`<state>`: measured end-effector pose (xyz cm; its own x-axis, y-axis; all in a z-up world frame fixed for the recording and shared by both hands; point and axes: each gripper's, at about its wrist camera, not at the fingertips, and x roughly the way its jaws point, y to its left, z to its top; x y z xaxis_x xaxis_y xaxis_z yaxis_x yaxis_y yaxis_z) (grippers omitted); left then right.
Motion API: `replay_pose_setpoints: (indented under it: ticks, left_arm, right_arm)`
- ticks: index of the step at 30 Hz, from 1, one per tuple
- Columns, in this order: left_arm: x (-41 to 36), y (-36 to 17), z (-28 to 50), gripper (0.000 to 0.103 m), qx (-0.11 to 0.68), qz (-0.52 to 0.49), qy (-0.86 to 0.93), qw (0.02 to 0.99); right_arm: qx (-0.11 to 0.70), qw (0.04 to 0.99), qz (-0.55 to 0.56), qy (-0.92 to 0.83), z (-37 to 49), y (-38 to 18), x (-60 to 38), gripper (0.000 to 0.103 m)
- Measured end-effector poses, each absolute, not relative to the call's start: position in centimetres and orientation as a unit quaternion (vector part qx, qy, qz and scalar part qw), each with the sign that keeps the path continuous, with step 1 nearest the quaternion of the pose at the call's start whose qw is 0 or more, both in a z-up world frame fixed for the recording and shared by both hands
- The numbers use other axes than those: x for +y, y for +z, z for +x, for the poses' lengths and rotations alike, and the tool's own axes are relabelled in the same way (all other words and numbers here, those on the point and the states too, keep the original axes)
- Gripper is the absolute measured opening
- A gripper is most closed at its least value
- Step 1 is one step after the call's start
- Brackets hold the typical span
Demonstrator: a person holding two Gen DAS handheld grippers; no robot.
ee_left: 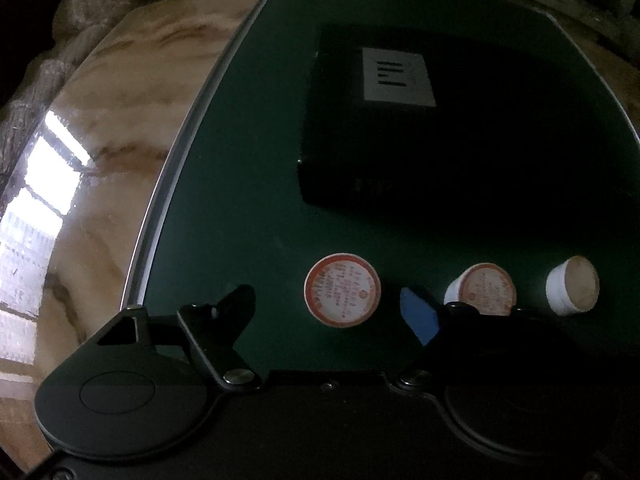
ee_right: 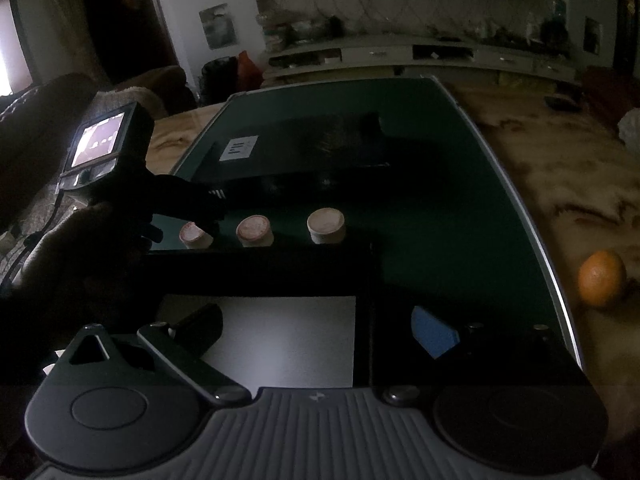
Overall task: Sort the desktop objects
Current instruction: 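Close the left gripper on the red-lidded round container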
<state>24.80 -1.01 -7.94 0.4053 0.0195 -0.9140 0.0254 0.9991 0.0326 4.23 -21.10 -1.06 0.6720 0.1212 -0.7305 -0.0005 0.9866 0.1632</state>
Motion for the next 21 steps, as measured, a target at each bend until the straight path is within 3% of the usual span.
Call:
replay_pose_setpoints:
  ticks: [21]
  left_arm:
    - [-0.89, -8.4, 25.18, 0.051, 0.553, 0.017, -0.004, 0.833]
  right_arm:
    - [0.405, 0.911, 0.074, 0.037, 4.27, -1.32, -20.79, 0.103]
